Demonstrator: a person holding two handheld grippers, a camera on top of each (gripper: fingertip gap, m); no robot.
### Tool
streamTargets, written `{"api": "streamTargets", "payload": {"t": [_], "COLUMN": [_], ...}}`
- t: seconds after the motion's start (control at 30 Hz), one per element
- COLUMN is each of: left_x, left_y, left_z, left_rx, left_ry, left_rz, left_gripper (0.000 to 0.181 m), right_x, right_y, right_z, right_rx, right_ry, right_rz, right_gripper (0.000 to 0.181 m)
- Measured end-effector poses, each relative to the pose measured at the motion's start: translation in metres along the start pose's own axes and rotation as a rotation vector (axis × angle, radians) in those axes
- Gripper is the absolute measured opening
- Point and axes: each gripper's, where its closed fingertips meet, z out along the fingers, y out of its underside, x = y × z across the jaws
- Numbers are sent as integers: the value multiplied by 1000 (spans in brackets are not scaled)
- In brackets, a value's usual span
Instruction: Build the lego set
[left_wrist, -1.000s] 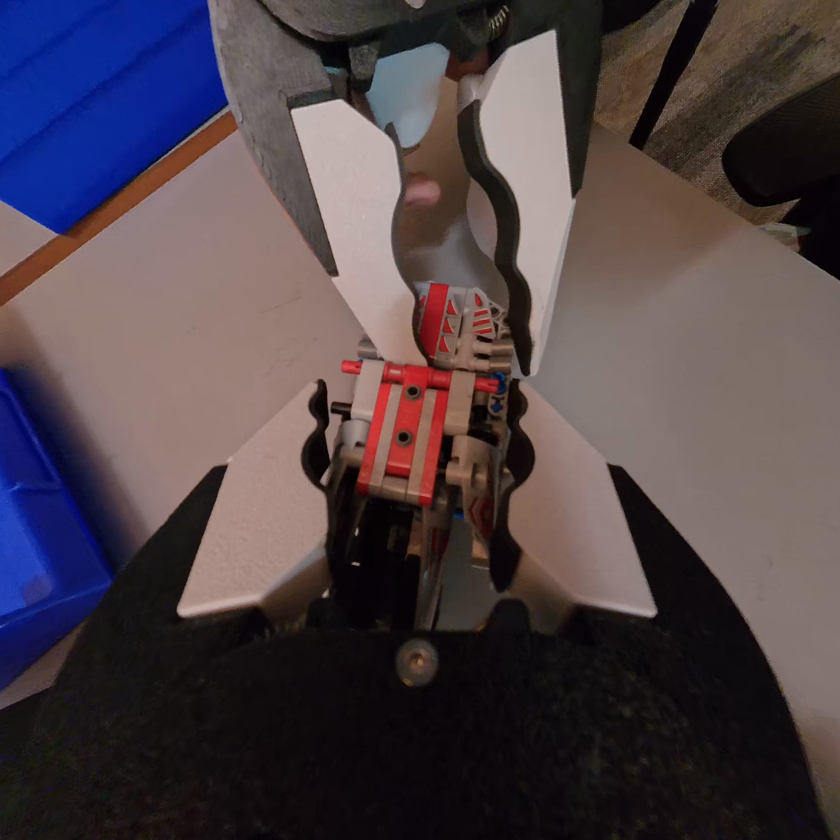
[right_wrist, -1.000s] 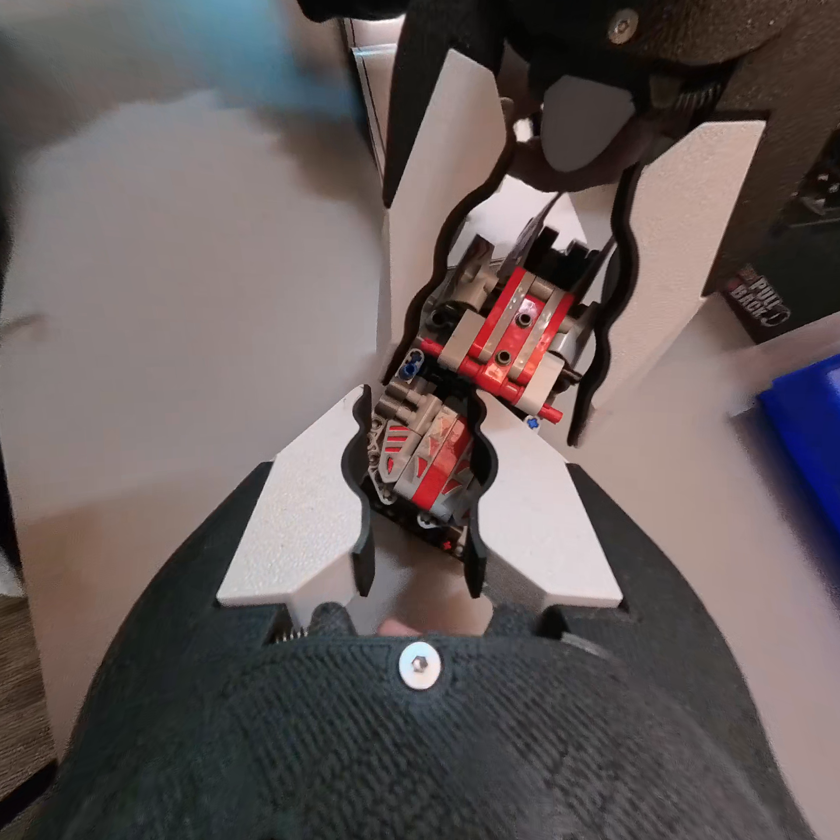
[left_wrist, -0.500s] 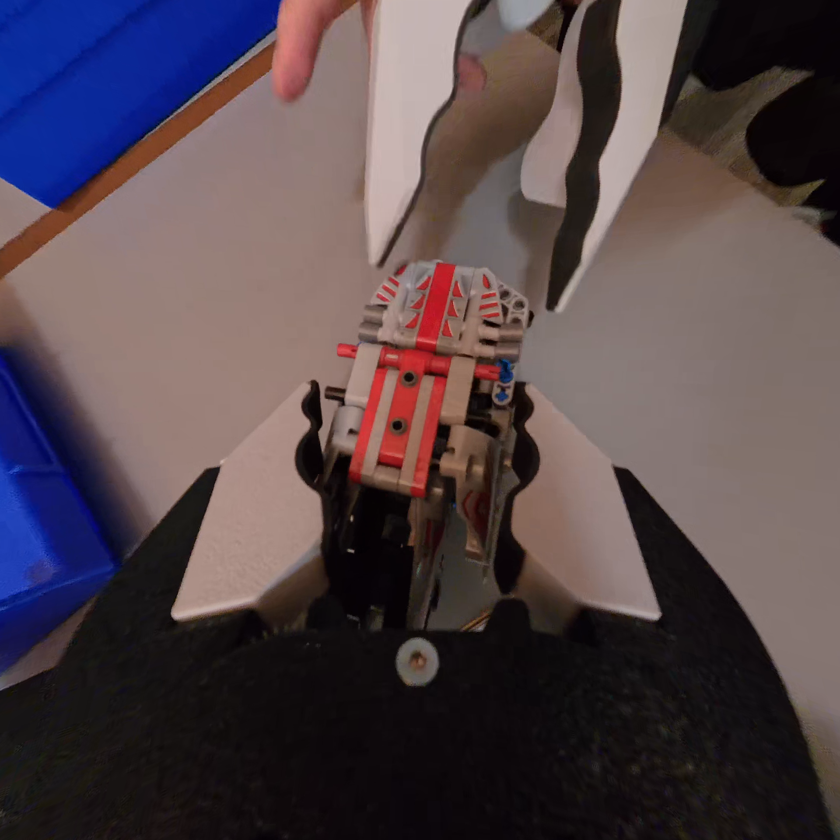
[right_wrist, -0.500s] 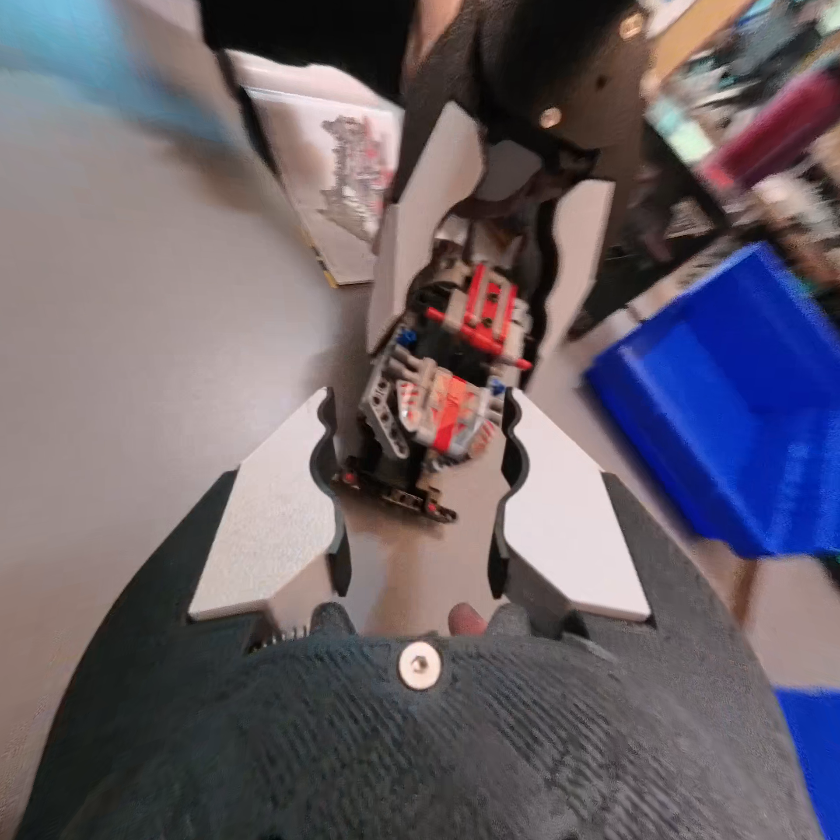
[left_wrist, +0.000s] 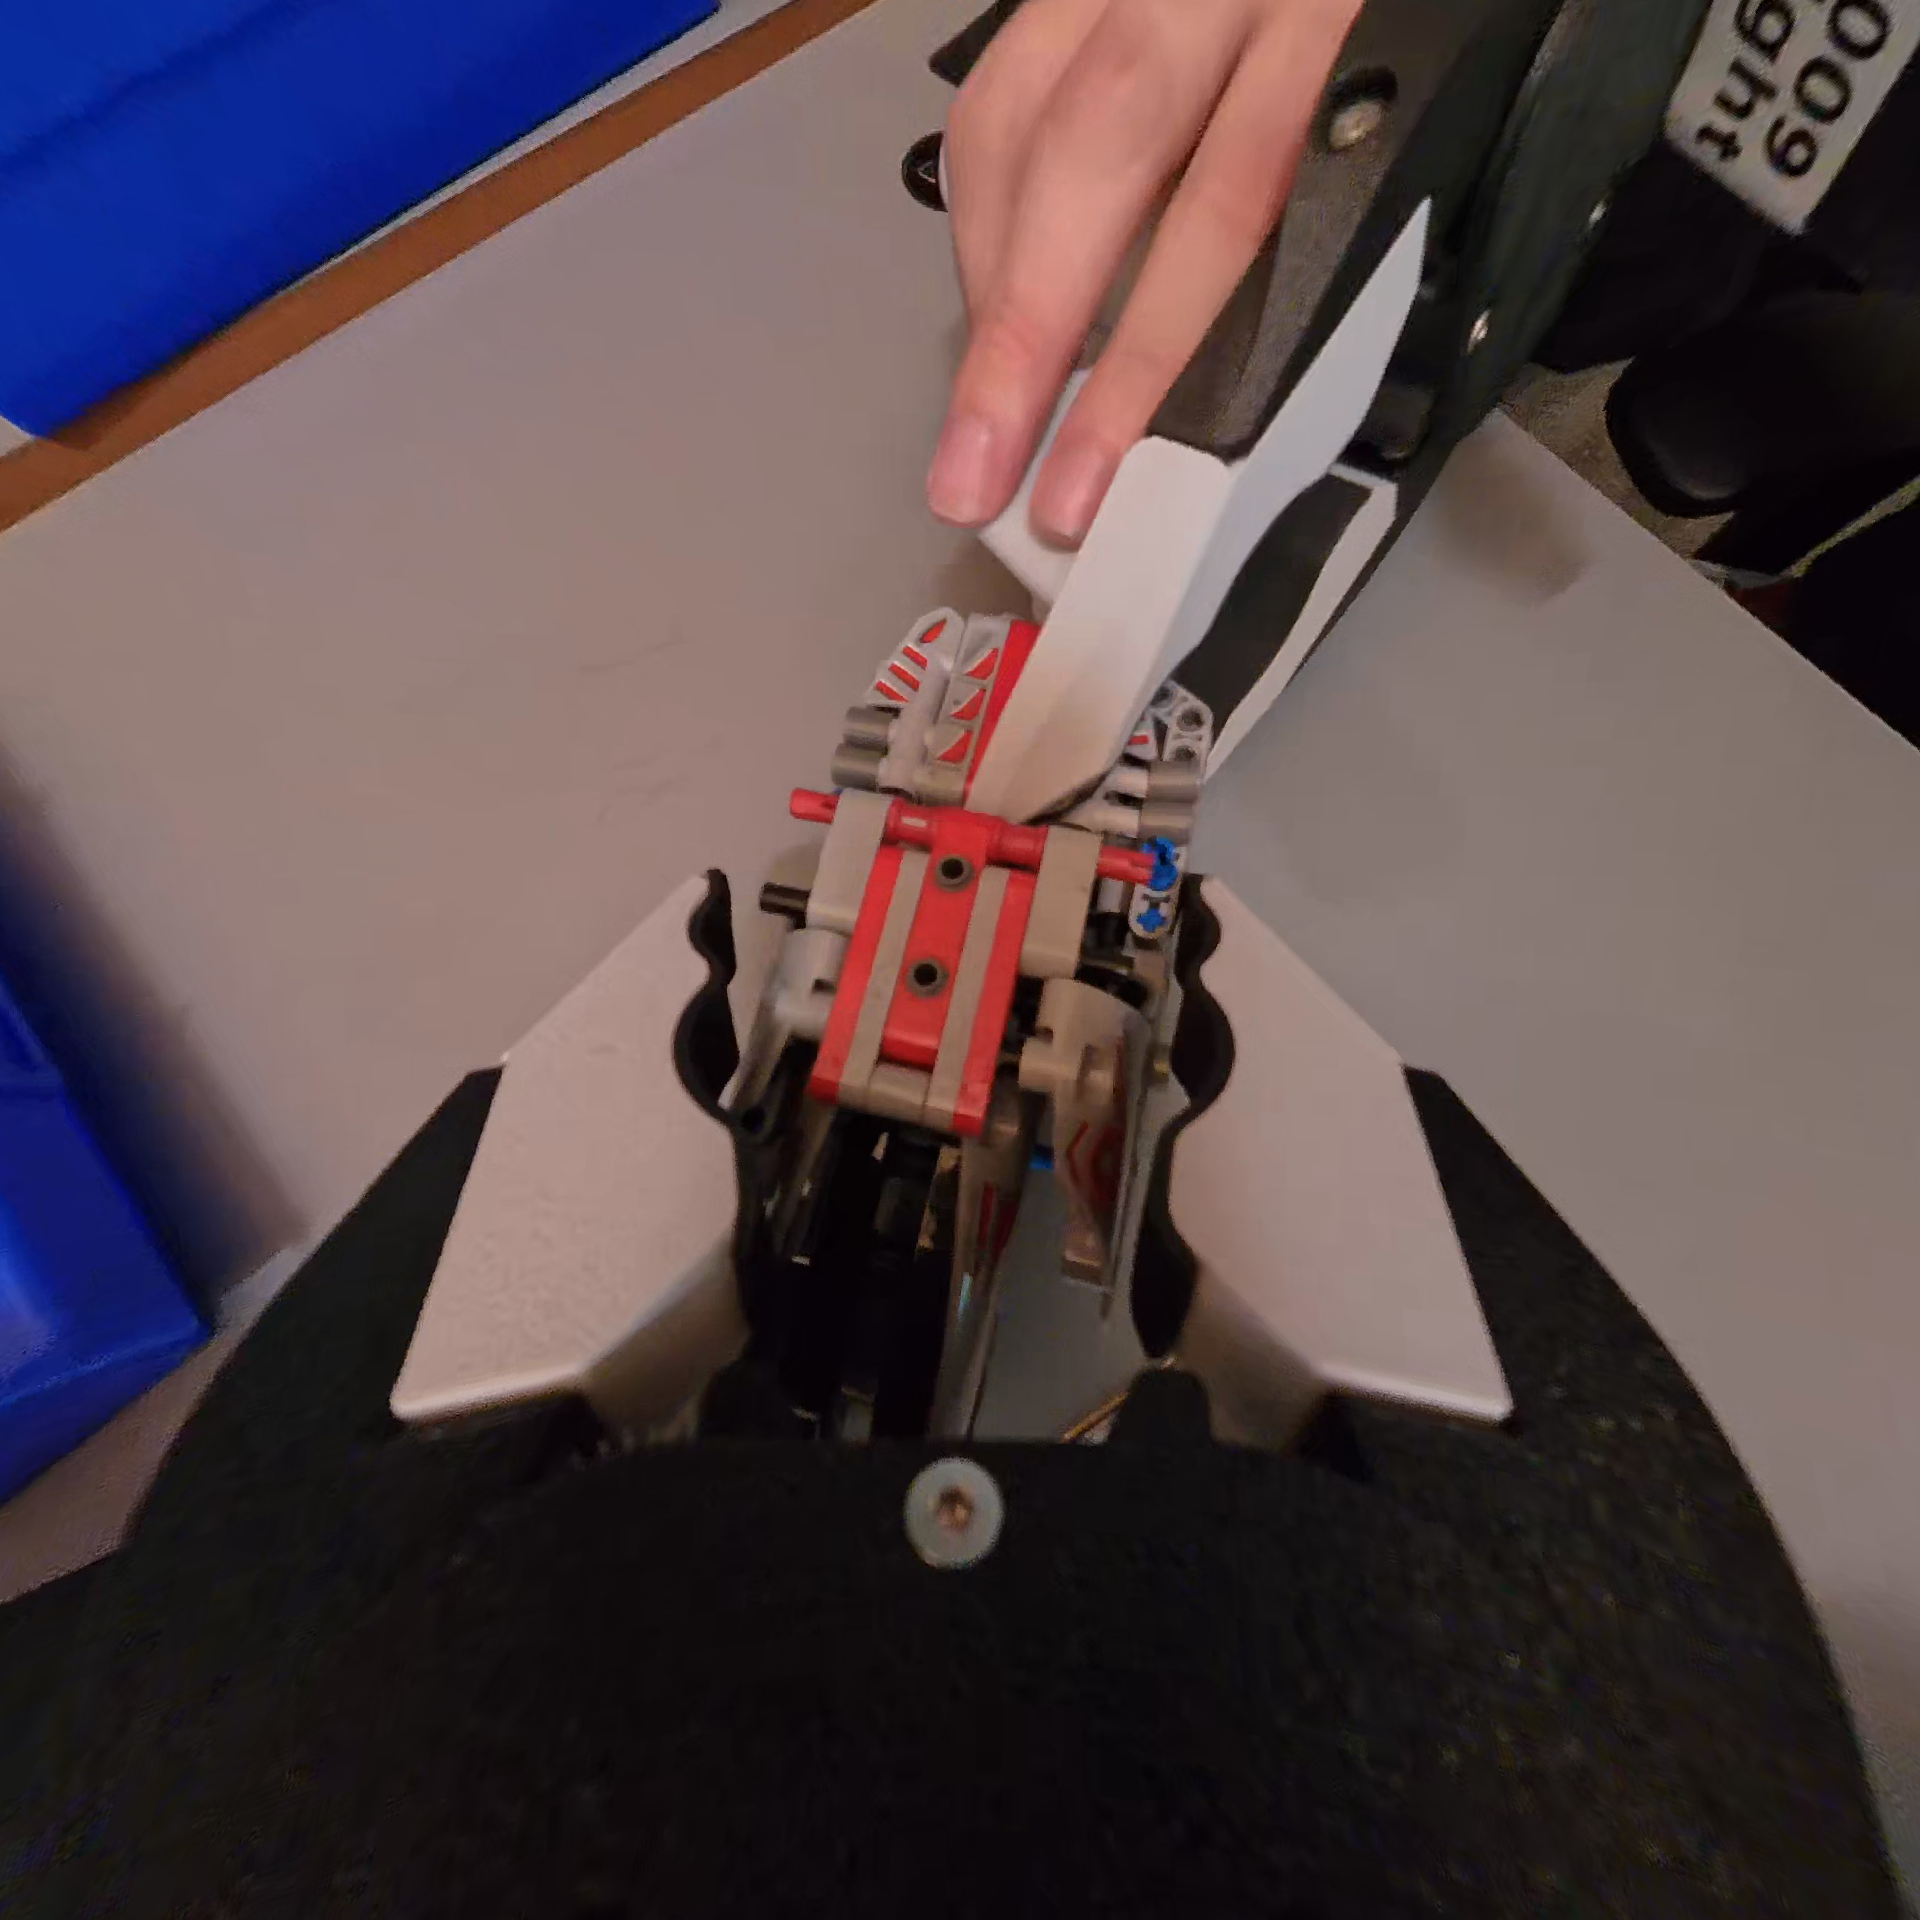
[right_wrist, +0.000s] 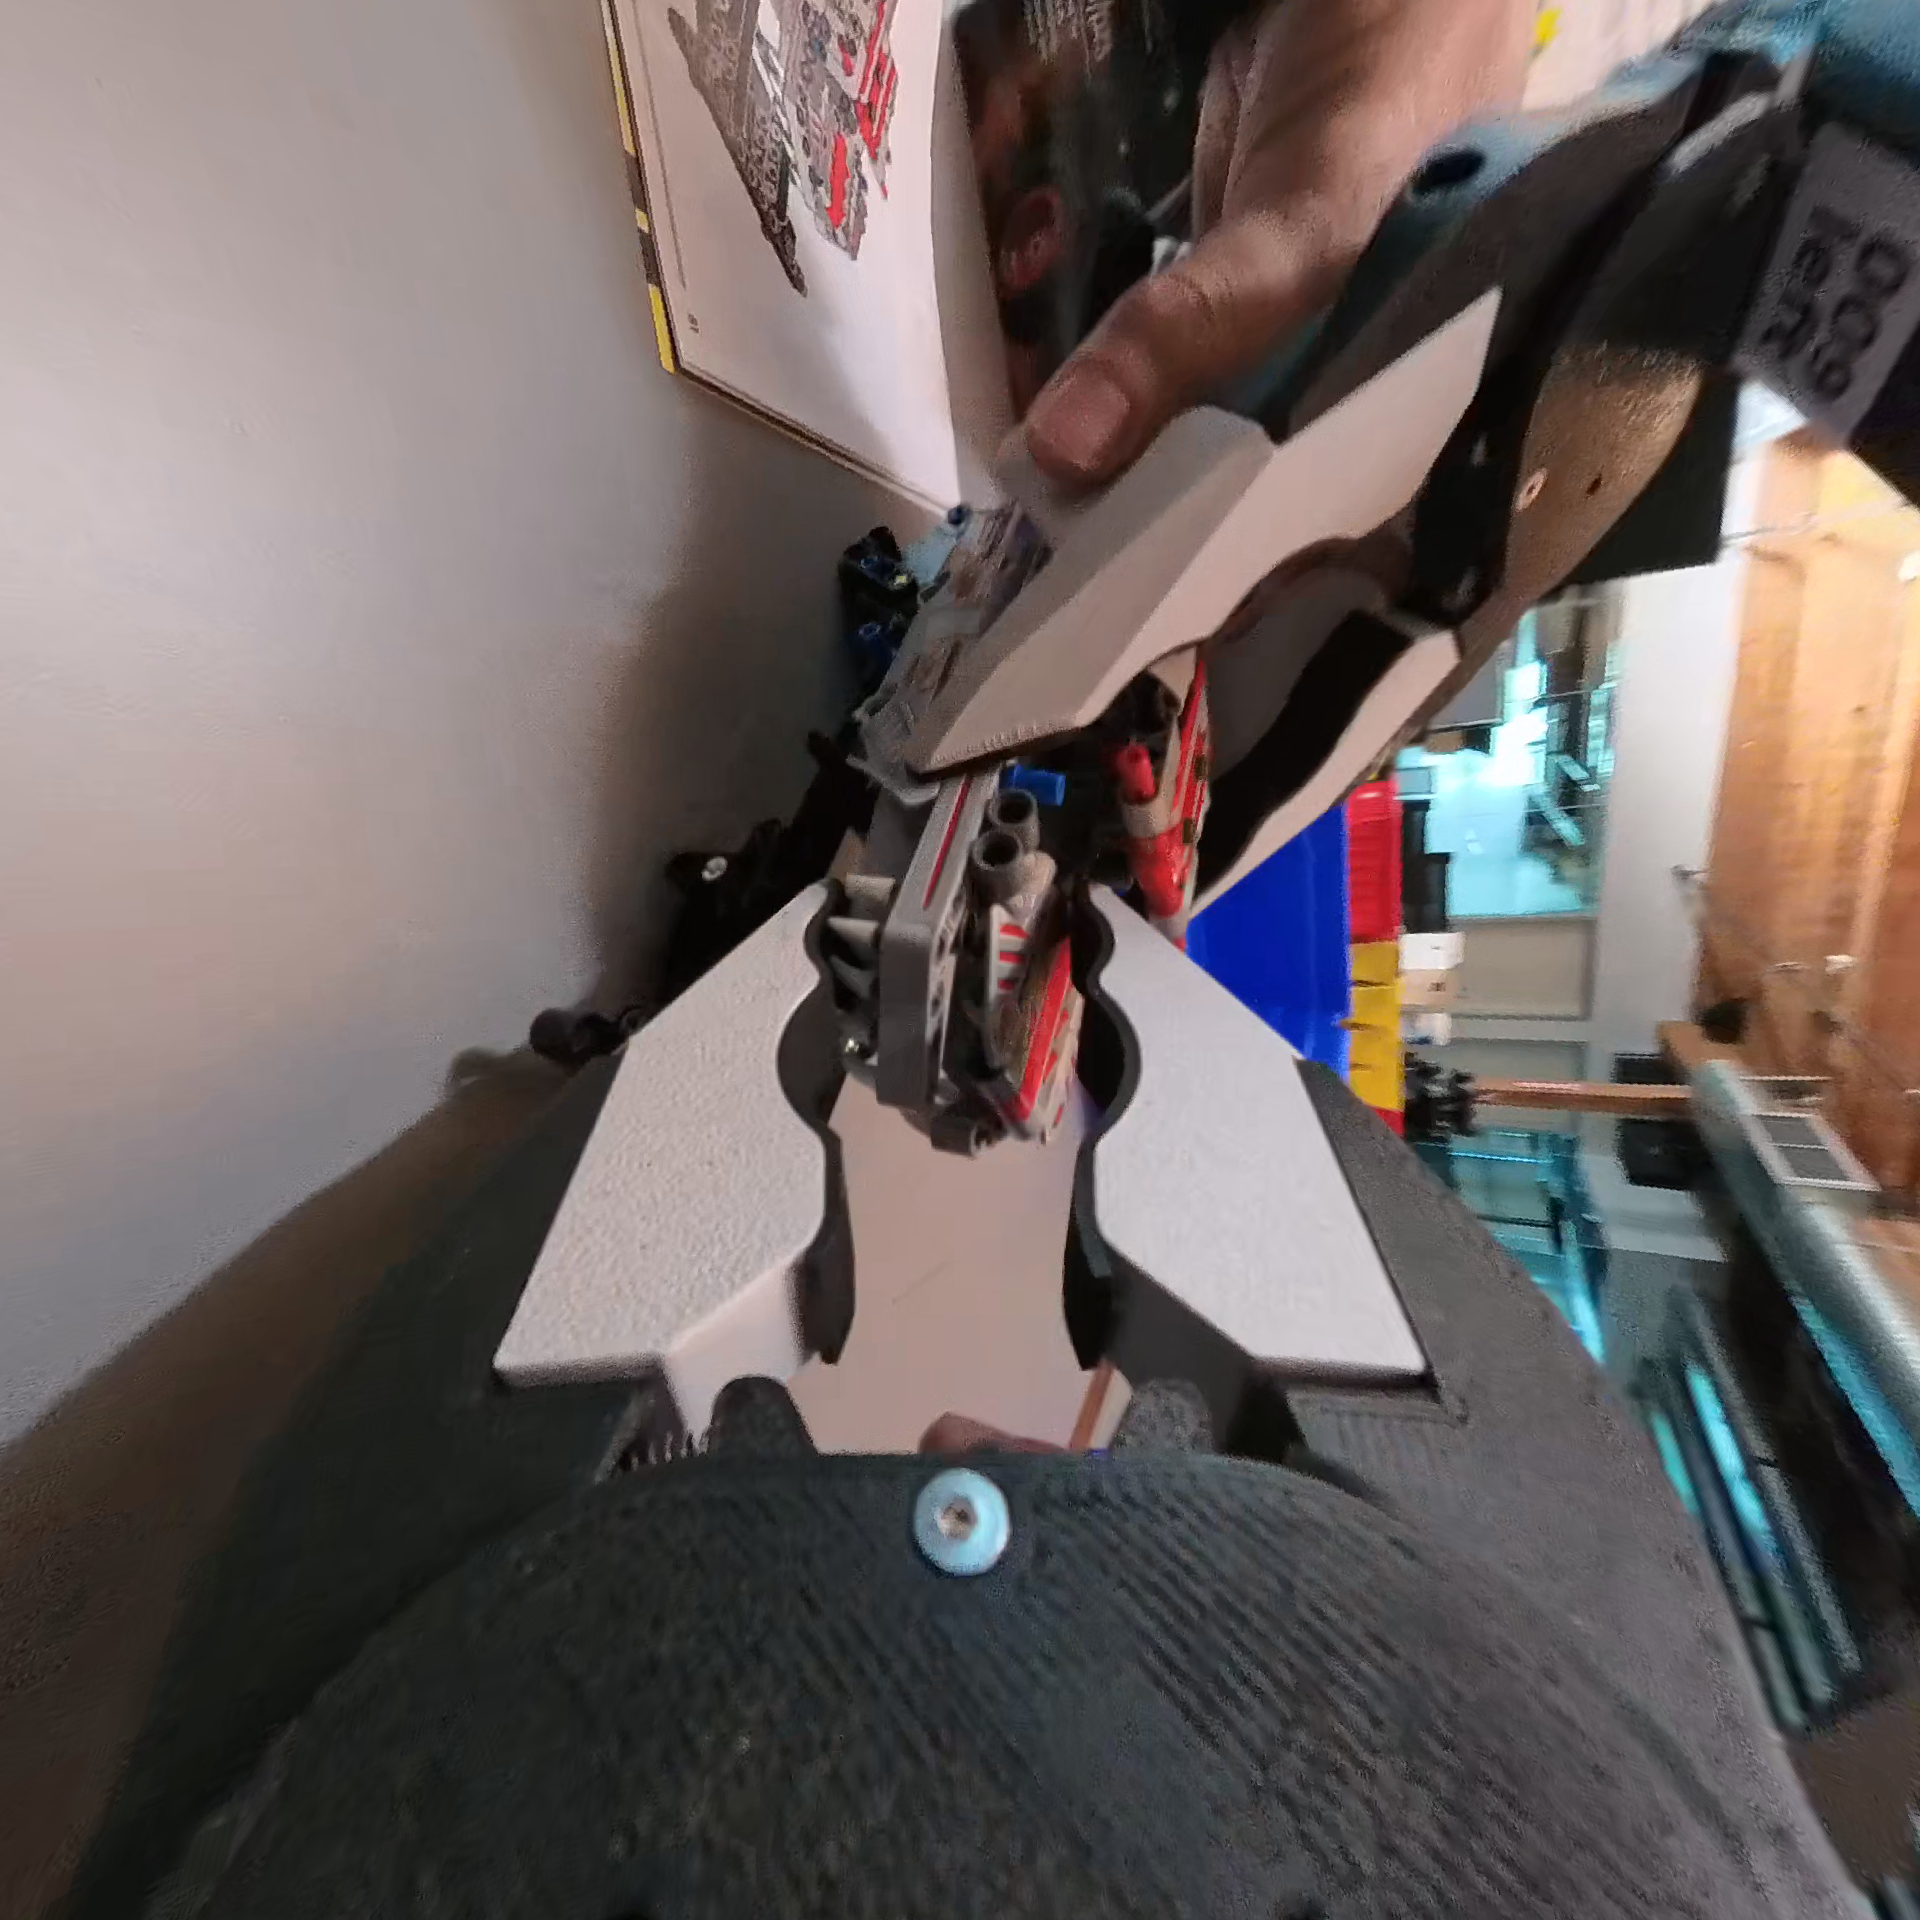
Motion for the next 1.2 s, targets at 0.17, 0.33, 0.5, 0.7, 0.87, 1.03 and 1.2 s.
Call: {"api": "streamTargets", "payload": {"t": [0.17,0.33,0.5,0.7,0.87,1.03,1.2], "left_x": [-1,1,3,29,44,48,71], "left_y": [-5,-11,-15,-38,-18,7,15], "left_z": [-3,-8,-13,-40,-33,-25,-20], "left_rx": [61,125,146,222,22,-192,-141], "left_ry": [-72,-285,-434,-603,-836,-1009,-960], "left_rz": [110,286,342,339,460,621,571], "left_gripper": [84,79,76,67,56,48,43], "right_x": [3,5,11,6,6,5,-8], "right_y": [-4,-1,3,16,10,-7,-33], "right_z": [2,0,-7,-7,-1,-8,-17], "right_rx": [62,51,135,215,160,120,97], "right_ry": [138,244,249,179,242,284,290], "right_rz": [35,4,-13,-72,-207,-206,-235], "right_gripper": [37,39,57,46,33,24,26]}}
